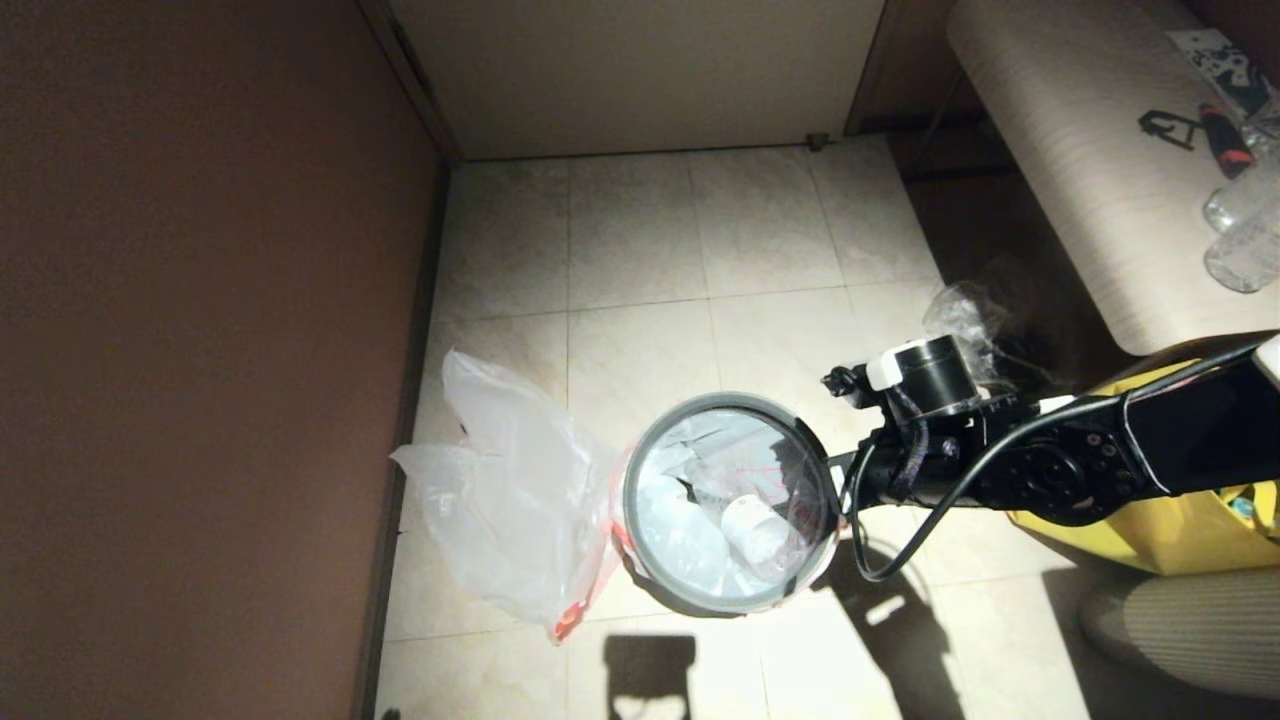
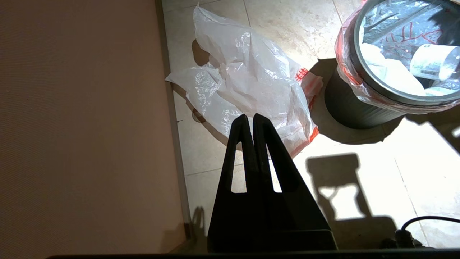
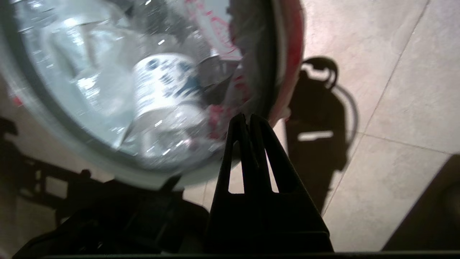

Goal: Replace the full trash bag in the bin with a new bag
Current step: Place the trash can ring on the floor

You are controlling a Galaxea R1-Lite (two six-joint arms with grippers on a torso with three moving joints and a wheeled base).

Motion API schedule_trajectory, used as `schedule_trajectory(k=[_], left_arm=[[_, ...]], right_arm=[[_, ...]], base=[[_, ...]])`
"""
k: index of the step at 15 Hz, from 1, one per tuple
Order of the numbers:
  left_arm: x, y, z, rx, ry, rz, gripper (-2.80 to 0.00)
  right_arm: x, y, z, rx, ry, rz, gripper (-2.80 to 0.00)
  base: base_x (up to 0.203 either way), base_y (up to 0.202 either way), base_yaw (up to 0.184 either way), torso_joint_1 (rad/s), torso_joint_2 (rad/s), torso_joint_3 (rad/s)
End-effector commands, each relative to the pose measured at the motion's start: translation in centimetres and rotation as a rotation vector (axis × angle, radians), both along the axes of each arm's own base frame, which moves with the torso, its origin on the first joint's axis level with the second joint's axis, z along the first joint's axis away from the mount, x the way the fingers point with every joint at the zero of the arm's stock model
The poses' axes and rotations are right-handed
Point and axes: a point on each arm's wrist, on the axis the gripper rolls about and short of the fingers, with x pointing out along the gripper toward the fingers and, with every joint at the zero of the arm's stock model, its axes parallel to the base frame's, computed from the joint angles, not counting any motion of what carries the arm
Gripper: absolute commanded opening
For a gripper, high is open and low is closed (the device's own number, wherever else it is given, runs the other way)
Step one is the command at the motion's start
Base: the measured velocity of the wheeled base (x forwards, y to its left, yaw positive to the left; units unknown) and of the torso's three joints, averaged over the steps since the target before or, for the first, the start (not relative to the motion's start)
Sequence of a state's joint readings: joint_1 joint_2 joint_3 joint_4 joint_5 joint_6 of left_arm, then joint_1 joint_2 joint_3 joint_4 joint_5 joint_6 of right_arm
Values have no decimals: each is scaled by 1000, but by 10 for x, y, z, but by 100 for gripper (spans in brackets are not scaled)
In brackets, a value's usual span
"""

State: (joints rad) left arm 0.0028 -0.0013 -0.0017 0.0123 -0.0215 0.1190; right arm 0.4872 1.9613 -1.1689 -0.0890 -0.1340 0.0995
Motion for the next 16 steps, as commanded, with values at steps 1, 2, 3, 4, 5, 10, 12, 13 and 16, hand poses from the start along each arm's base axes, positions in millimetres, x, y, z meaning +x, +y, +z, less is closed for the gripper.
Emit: schedule_trajectory(k=[1, 2, 3, 4, 5, 10, 12, 13, 16], left_arm=[[0, 0, 0, 1, 1, 0, -280], [0, 0, 0, -1, 1, 0, -280], [0, 0, 0, 1, 1, 0, -280], [0, 0, 0, 1, 1, 0, -280], [0, 0, 0, 1, 0, 0, -280], [0, 0, 0, 1, 1, 0, -280], [0, 0, 0, 0, 0, 0, -280], [0, 0, 0, -1, 1, 0, -280], [0, 0, 0, 1, 1, 0, -280]], right_arm=[[-21, 7, 26, 33, -29, 33, -280], [-30, 13, 32, 45, -26, 51, -280], [-38, 16, 38, 50, -25, 59, -280], [-44, 18, 40, 37, -22, 49, -280], [-42, 18, 37, 1, -36, 5, -280], [-9, 17, -4, -100, -23, -129, 0], [14, 22, -32, -92, -38, -146, 0], [26, 24, -44, -86, -50, -154, 0], [62, 26, -58, -64, -96, -192, 0]], base=[[0, 0, 0, 0, 0, 0], [0, 0, 0, 0, 0, 0], [0, 0, 0, 0, 0, 0], [0, 0, 0, 0, 0, 0], [0, 0, 0, 0, 0, 0], [0, 0, 0, 0, 0, 0], [0, 0, 0, 0, 0, 0], [0, 0, 0, 0, 0, 0], [0, 0, 0, 0, 0, 0]])
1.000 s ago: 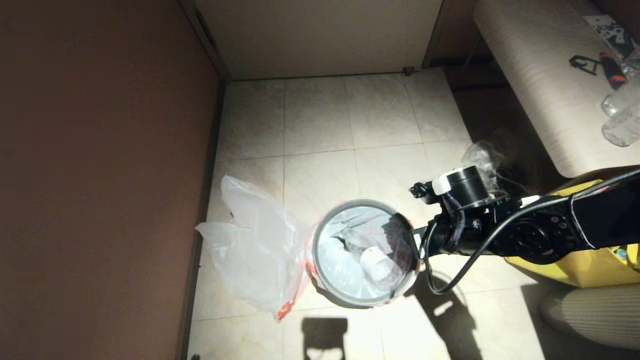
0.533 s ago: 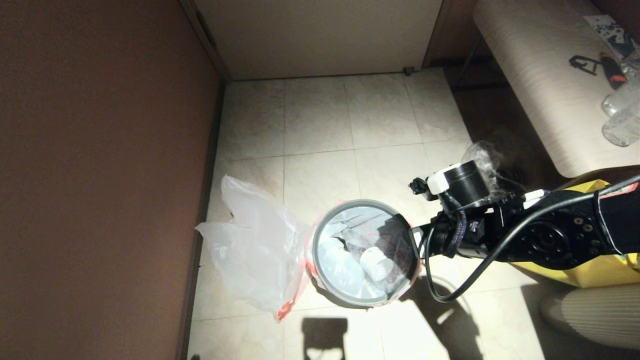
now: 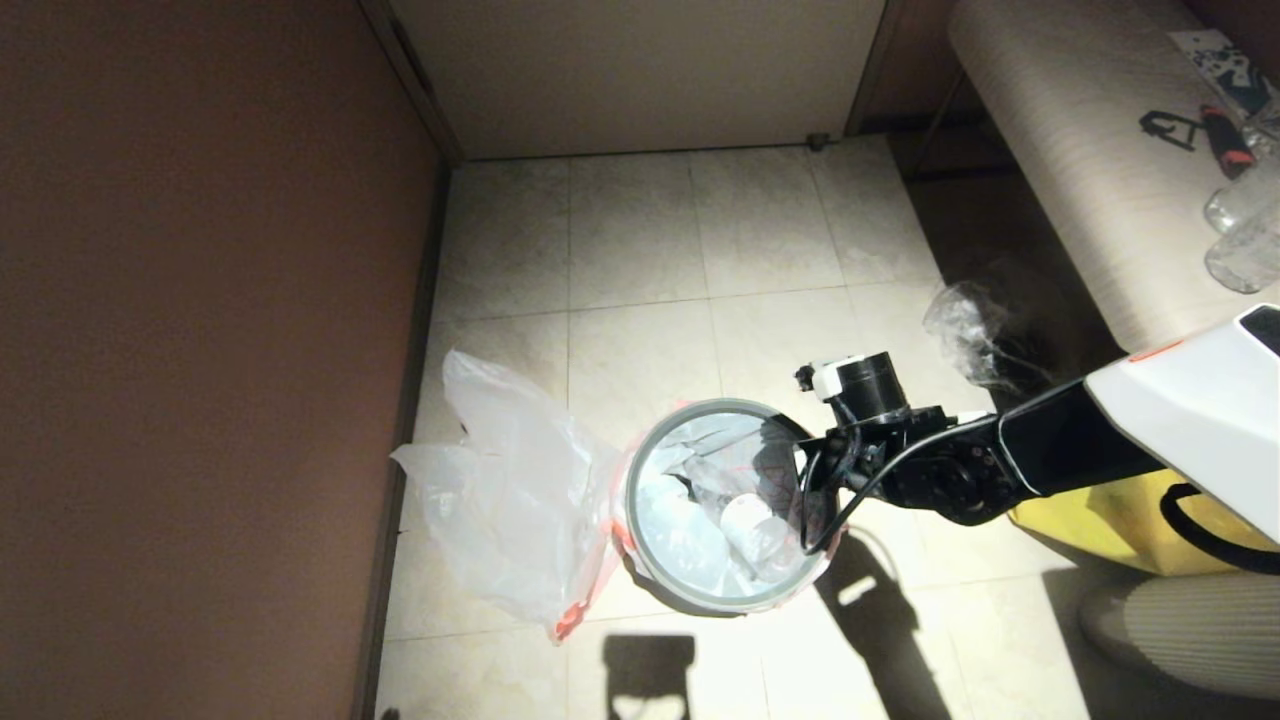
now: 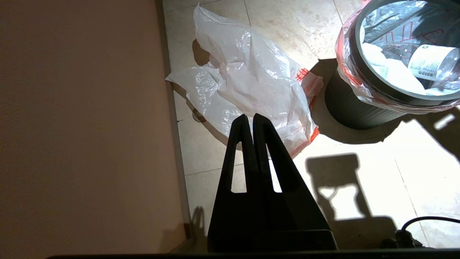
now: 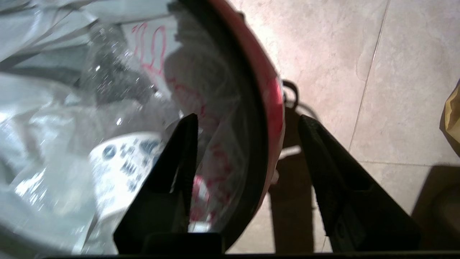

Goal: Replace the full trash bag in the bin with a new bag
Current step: Place the trash can ring on the floor

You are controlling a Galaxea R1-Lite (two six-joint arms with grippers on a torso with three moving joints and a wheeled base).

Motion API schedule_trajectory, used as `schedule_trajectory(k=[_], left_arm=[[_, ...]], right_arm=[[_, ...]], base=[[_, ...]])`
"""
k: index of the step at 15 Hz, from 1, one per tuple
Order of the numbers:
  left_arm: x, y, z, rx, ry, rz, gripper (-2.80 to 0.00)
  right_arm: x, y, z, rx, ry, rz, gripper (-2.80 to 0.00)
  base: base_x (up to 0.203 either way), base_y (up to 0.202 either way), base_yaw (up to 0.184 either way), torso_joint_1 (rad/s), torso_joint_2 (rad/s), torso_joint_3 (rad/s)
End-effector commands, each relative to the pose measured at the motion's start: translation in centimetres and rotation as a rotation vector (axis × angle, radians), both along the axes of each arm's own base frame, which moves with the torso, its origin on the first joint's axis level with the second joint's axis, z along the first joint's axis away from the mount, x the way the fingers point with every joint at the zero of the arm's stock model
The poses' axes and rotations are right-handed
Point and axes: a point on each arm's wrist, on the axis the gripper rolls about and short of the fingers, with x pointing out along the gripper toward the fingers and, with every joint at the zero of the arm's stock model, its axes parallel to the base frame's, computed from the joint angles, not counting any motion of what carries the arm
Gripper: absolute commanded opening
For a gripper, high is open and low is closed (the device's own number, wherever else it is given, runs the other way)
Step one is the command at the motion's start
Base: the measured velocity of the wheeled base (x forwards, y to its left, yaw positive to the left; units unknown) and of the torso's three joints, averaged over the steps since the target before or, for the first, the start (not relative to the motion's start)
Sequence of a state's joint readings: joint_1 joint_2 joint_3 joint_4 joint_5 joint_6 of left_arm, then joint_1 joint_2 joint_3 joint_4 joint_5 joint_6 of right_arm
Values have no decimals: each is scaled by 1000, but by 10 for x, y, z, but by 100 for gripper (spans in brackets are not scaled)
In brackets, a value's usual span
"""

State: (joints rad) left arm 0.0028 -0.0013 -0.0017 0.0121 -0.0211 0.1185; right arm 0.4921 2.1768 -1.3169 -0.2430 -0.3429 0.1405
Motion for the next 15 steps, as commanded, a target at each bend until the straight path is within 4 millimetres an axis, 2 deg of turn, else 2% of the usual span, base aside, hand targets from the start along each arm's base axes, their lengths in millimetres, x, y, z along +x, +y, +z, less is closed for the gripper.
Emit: schedule_trajectory(k=[1, 2, 3, 6, 15], left_arm=[[0, 0, 0, 1, 2, 0, -280], [0, 0, 0, 1, 2, 0, -280], [0, 0, 0, 1, 2, 0, -280], [0, 0, 0, 0, 2, 0, -280], [0, 0, 0, 0, 1, 0, -280]], right_arm=[[19, -1, -23, -15, 23, -24, 0], [24, -4, -24, -13, 19, -33, 0], [25, -5, -26, -18, 21, -34, -280], [26, -5, -30, -27, 29, -32, -280], [10, -2, -13, -24, 18, -13, -280]], base=[[0, 0, 0, 0, 0, 0], [0, 0, 0, 0, 0, 0], [0, 0, 0, 0, 0, 0], [0, 0, 0, 0, 0, 0], [0, 0, 0, 0, 0, 0]])
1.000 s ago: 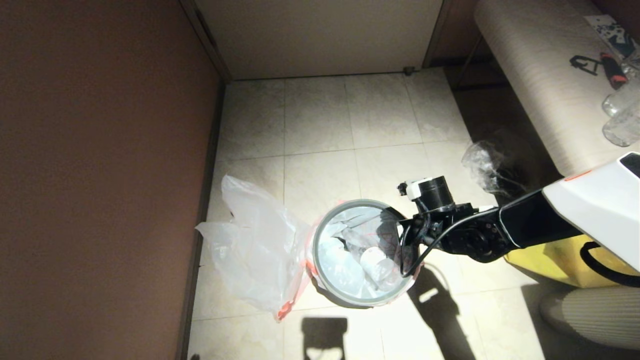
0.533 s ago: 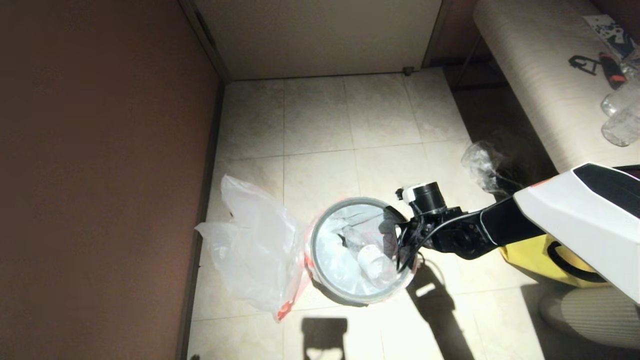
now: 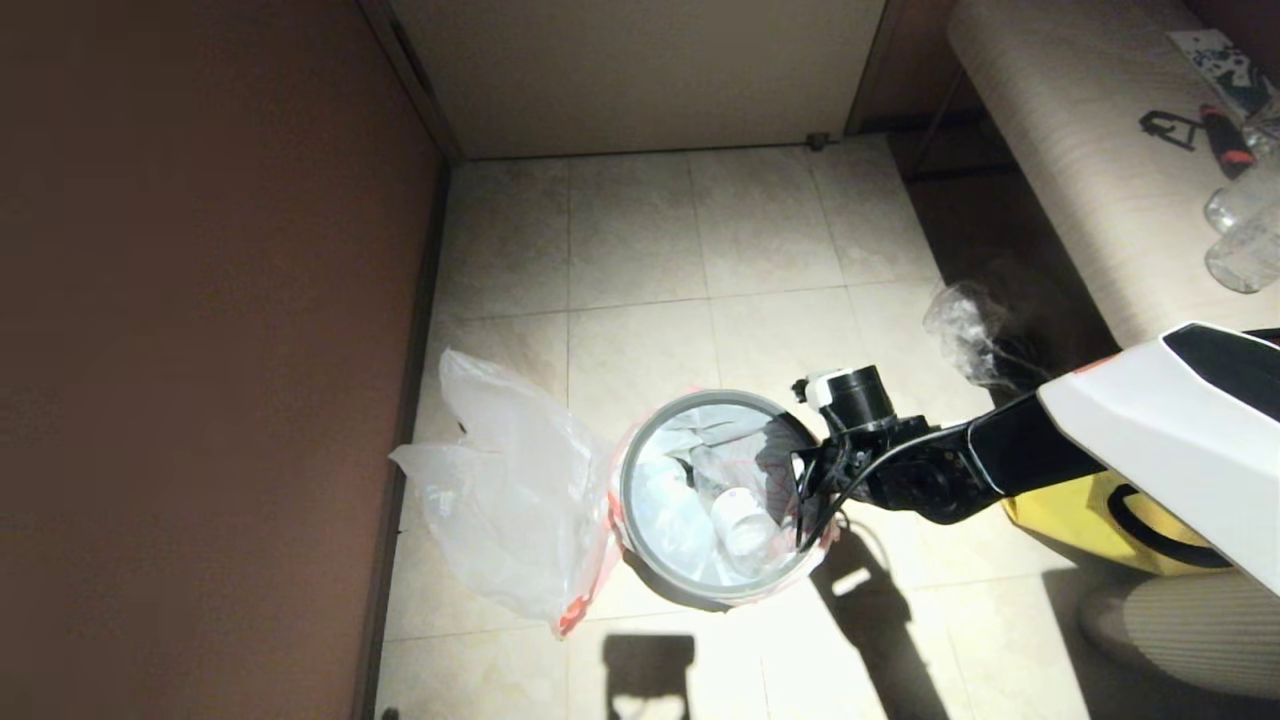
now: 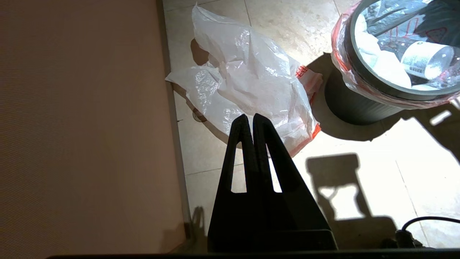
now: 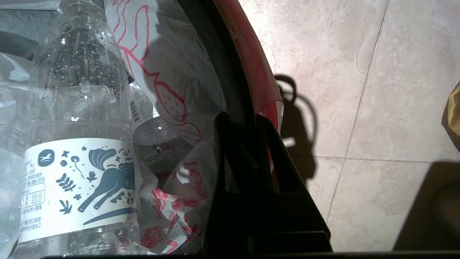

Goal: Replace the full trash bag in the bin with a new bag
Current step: Place the trash can ring on the floor

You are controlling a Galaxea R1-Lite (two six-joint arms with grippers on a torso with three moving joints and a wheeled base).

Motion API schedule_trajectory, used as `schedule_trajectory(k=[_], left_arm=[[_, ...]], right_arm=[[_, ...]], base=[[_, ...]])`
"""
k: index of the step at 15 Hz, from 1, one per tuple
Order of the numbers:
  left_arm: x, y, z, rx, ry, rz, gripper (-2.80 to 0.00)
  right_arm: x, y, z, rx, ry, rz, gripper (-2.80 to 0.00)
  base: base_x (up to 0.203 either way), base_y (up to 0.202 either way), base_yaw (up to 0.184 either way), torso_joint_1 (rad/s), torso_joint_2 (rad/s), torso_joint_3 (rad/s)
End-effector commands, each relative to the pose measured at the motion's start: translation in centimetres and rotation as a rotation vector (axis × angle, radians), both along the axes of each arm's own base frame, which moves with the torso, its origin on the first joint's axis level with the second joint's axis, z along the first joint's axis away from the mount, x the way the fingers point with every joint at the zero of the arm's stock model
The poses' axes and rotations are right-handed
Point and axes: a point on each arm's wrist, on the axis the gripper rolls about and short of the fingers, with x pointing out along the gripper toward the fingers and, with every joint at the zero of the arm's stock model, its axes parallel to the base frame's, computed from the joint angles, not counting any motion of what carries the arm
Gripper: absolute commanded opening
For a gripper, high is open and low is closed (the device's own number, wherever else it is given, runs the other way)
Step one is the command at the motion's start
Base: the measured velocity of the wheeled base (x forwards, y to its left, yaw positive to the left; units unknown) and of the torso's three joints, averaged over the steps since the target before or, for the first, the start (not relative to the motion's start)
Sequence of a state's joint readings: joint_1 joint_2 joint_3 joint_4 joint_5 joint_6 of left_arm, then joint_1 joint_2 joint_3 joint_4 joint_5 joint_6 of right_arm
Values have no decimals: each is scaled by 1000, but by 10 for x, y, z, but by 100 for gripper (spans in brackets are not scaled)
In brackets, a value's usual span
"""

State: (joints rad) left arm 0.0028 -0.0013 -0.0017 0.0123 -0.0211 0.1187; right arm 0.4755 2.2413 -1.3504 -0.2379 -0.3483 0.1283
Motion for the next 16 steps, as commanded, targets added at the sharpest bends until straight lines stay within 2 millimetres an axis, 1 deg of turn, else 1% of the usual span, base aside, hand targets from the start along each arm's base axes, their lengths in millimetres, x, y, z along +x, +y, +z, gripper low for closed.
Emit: schedule_trajectory(k=[1, 5, 7, 9, 10, 13, 16], left_arm=[[0, 0, 0, 1, 1, 0, -280], [0, 0, 0, 1, 0, 0, -280], [0, 0, 0, 1, 1, 0, -280], [0, 0, 0, 0, 0, 0, -280], [0, 0, 0, 1, 1, 0, -280], [0, 0, 0, 1, 1, 0, -280], [0, 0, 0, 1, 1, 0, -280]], right_arm=[[-6, 1, 9, 7, -14, 7, -280], [-6, 1, 9, 6, -11, 7, -280], [-10, 1, 15, 23, -17, 14, -280], [-9, 2, 10, 13, -8, 16, -280], [-8, 1, 6, 8, -1, 14, 0], [-4, -1, -7, -8, 24, 0, 0], [-3, -3, -11, -10, 28, -9, 0]], base=[[0, 0, 0, 0, 0, 0], [0, 0, 0, 0, 0, 0], [0, 0, 0, 0, 0, 0], [0, 0, 0, 0, 0, 0], [0, 0, 0, 0, 0, 0], [0, 0, 0, 0, 0, 0], [0, 0, 0, 0, 0, 0]])
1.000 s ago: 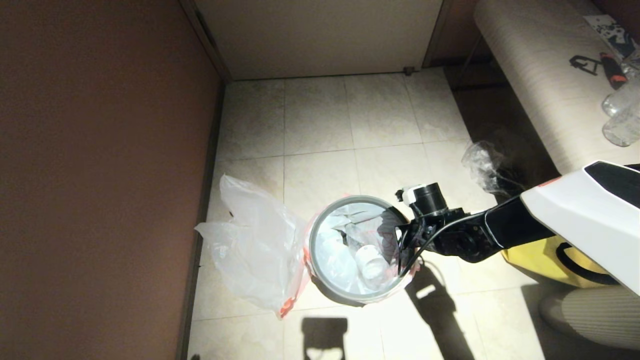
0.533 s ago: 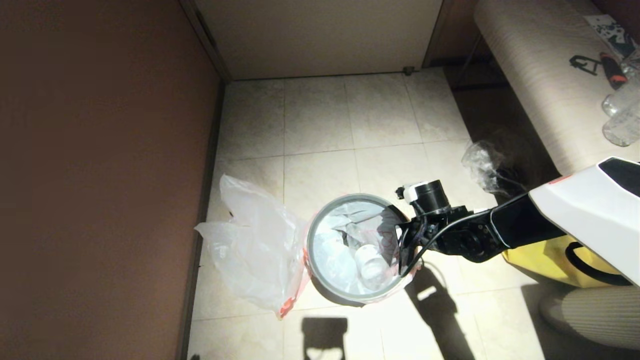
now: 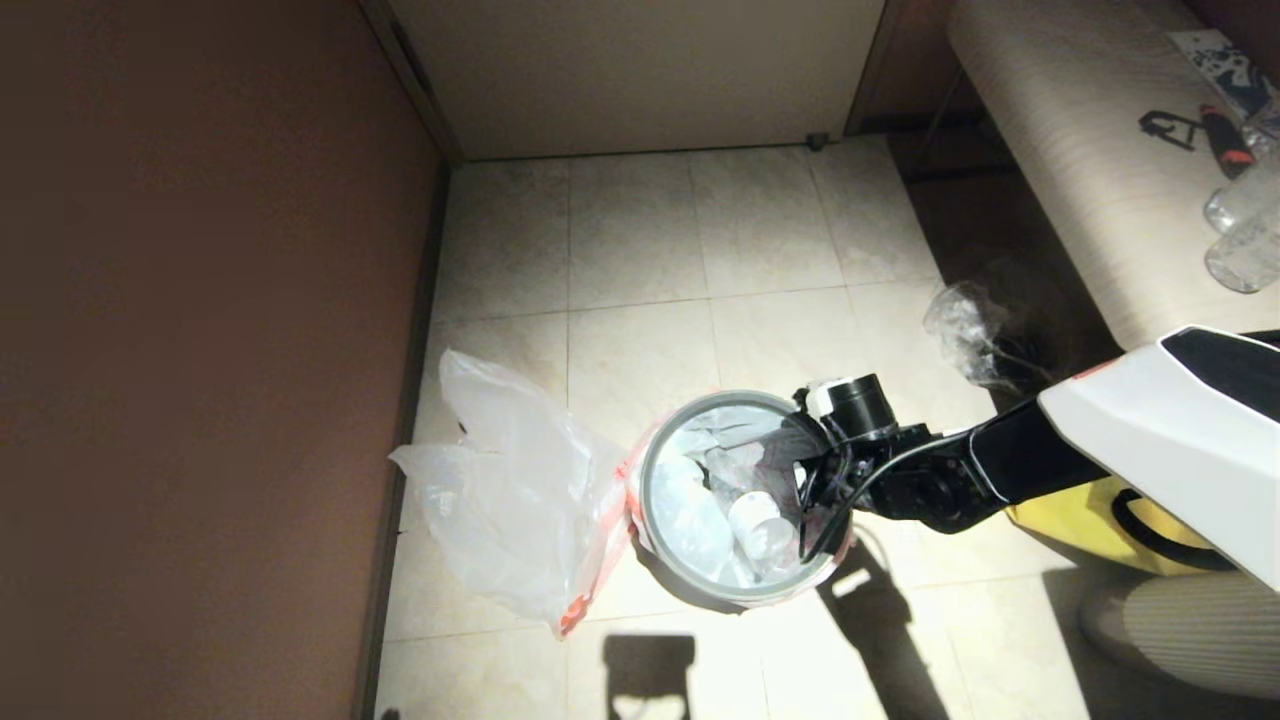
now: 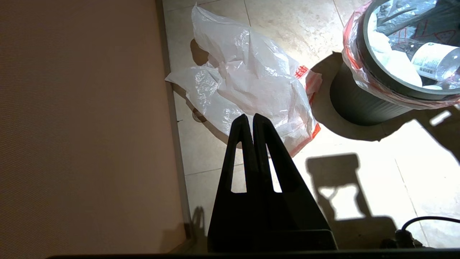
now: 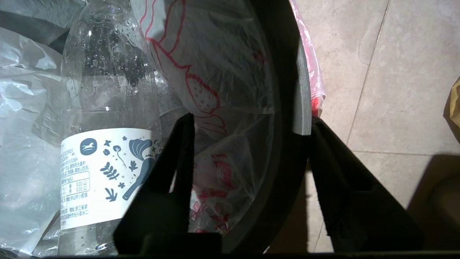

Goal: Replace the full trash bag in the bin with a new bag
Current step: Place the trash can ring on the floor

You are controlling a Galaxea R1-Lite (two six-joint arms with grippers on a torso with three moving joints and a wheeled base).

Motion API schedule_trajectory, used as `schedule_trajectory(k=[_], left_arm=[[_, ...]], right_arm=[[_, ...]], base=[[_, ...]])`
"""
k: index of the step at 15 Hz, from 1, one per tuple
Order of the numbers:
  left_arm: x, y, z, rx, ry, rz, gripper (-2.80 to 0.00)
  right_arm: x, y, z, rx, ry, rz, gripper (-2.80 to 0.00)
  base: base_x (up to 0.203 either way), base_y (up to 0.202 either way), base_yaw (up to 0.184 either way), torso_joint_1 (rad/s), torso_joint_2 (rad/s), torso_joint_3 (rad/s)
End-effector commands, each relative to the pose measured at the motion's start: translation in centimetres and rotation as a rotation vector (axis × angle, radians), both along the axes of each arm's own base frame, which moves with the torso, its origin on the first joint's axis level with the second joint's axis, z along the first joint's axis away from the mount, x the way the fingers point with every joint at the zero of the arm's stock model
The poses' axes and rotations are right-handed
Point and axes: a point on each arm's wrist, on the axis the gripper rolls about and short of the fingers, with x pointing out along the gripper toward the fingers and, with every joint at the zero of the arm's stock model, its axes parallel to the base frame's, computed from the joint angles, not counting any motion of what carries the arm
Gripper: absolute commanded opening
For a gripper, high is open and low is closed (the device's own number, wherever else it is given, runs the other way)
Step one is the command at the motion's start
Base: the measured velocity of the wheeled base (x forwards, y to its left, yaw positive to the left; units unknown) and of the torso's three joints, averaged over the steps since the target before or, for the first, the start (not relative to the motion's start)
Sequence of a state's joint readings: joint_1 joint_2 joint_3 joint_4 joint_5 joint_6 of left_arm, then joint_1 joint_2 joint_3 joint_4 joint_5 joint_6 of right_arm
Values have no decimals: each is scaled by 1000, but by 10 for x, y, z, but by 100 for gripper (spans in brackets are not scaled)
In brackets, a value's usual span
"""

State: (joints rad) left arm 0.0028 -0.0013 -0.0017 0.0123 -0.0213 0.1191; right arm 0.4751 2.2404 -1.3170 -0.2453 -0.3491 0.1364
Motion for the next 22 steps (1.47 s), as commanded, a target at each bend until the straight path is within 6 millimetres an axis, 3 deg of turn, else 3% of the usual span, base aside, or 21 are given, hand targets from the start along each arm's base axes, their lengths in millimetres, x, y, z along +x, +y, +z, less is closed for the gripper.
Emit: schedule_trajectory(k=[1, 8, 9, 15, 22], left_arm=[[0, 0, 0, 0, 1, 0, -280], [0, 0, 0, 0, 1, 0, -280], [0, 0, 0, 0, 1, 0, -280], [0, 0, 0, 0, 1, 0, -280], [0, 0, 0, 0, 1, 0, -280]], right_arm=[[1, -2, -1, -2, 2, -8, 0], [2, -9, 9, -8, -35, -51, 0], [2, -9, 10, -6, -38, -51, -280], [5, -12, 7, -6, -32, -57, -280], [-2, -13, 21, 5, -53, -55, -280]], base=[[0, 0, 0, 0, 0, 0], [0, 0, 0, 0, 0, 0], [0, 0, 0, 0, 0, 0], [0, 0, 0, 0, 0, 0], [0, 0, 0, 0, 0, 0]])
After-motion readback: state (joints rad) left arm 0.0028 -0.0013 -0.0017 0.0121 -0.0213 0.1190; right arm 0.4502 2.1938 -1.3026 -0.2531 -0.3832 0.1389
